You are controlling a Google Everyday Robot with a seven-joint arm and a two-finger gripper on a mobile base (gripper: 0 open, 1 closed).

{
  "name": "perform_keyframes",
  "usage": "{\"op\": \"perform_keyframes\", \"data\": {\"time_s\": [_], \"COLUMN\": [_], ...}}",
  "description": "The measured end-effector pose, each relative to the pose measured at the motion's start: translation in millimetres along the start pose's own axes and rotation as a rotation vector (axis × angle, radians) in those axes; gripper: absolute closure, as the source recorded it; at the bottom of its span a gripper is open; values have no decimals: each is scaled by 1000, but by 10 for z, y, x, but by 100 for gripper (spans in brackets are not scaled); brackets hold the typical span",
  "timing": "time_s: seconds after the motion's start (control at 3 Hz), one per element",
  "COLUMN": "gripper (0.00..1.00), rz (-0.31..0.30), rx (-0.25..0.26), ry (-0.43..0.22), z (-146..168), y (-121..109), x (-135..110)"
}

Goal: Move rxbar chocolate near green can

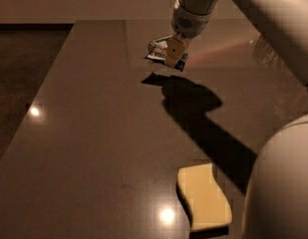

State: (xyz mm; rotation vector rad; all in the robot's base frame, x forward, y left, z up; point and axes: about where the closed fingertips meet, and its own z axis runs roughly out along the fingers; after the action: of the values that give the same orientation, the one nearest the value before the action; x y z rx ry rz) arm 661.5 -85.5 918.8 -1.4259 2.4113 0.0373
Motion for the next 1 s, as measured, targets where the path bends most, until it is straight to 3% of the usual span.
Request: {"op": "perform_keyframes", "data": {"time_s": [0.33,0.67,1.0], "gripper": [100,85,62], "rz": [120,213,271], "rx": [20,32,24], "ry": [0,31,69], "z": [162,321,467], "y": [-249,-424,-528], "x": [87,171,238]}}
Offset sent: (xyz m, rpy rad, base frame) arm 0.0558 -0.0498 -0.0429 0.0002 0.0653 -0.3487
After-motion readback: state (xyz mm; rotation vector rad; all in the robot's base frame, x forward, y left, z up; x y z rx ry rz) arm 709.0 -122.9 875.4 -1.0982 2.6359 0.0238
